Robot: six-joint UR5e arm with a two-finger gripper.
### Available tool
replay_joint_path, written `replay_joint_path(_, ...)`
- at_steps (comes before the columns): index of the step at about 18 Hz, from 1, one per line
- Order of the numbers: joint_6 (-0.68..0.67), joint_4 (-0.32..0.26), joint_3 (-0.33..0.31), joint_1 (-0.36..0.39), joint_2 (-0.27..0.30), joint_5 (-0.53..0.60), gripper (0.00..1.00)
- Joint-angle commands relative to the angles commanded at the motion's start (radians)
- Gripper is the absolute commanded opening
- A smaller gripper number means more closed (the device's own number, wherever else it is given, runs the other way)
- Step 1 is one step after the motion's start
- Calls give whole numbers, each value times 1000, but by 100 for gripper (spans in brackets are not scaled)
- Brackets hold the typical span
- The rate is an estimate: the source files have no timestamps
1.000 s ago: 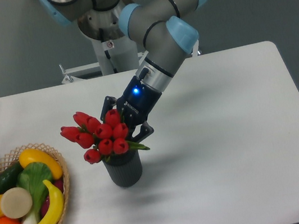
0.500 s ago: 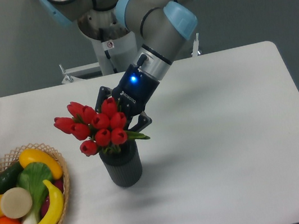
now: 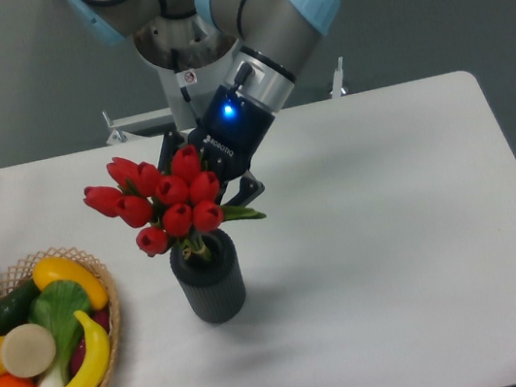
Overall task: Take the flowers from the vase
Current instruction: 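Lift the gripped tulips straight up out of the grey vase, then carry the tulip bunch up and away from the vase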
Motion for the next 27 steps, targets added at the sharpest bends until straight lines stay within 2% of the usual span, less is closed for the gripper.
replay_joint_path(13, -110, 0, 64, 15, 54, -17, 48)
replay_joint_path(22, -206, 0, 141, 18, 54, -20, 48)
replay_joint_path(25, -218, 0, 153, 37, 54, -18, 48)
replay_joint_path(27, -219, -2, 156, 83, 55, -18, 48)
